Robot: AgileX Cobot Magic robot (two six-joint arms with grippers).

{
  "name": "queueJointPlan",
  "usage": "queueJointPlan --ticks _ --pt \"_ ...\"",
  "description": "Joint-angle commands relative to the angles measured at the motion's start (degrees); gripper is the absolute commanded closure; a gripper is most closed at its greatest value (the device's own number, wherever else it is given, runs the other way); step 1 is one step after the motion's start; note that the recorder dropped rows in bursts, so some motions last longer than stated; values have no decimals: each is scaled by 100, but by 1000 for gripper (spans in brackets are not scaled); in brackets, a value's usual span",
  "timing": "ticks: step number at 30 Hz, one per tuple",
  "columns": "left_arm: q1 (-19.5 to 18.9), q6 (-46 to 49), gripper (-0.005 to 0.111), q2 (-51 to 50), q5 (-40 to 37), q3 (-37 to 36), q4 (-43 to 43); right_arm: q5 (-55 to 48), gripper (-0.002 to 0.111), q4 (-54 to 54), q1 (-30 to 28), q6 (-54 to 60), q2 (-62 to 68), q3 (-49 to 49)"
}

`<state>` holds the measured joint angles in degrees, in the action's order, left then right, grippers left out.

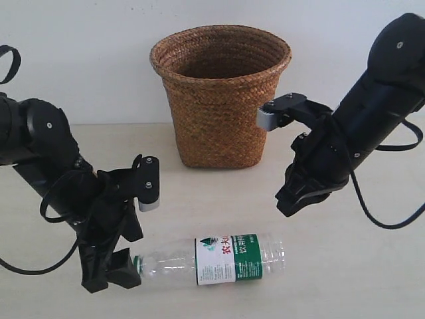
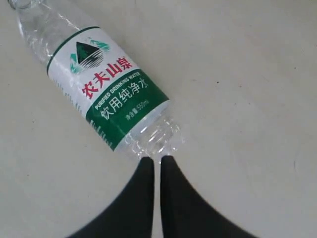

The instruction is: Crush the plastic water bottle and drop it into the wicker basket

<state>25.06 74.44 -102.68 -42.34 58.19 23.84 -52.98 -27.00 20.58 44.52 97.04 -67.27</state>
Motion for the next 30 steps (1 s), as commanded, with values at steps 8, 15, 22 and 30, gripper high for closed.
queueJointPlan --ticks 8,15,22,30 --pt "27 552 41 -482 489 29 361 125 108 -172 9 58 79 -21" --pt "27 852 49 -769 604 29 589 136 108 -197 9 58 79 -21" --pt "27 937 102 -841 533 29 636 6 108 -936 9 86 79 -21" --pt "27 869 103 -841 460 29 636 158 108 -1686 460 -98 605 -21"
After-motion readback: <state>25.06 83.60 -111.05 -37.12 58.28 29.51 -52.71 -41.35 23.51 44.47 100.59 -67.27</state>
